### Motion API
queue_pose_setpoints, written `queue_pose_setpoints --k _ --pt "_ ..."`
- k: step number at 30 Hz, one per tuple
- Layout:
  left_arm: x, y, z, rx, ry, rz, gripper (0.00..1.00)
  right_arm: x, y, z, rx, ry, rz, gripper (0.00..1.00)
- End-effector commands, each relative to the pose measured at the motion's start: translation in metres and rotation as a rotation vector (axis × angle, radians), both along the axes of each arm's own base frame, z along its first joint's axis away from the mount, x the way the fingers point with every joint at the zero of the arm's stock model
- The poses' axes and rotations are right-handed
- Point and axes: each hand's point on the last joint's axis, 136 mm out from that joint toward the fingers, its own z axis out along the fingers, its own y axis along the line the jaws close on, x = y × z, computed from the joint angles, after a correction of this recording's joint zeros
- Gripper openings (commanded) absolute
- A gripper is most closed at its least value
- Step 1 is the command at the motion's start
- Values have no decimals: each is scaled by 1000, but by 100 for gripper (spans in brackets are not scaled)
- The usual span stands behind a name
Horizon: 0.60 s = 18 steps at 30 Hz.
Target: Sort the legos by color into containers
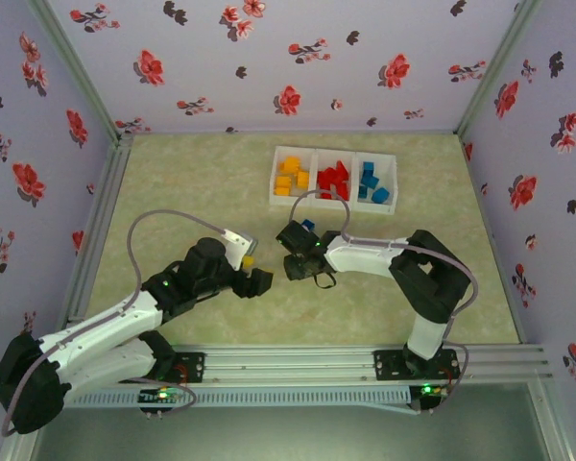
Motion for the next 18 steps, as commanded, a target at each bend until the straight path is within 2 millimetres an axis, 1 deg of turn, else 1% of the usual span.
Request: queue_pose_setpoints --k 1,3,4,6,9,13,18 --pt "0 -5 21 -39 -16 -9 77 10 -2 15 -1 -49 -19 41" --pt "1 -7 29 -50 -27 -11 76 16 -7 25 12 -62 -26 41" --pt "2 -8 36 -59 -36 -11 76 20 -10 32 21 -75 -33 41" --pt "4 -10 48 -67 -52 -16 77 29 -20 46 35 -94 -53 41" --pt "11 -9 68 -54 -76 12 77 46 -40 67 50 -129 -90 40" --pt "16 -12 94 -59 -107 12 76 72 -74 89 10 -175 -134 40" --pt "27 -6 114 -85 -171 90 76 114 -124 109 10 -216 -251 40"
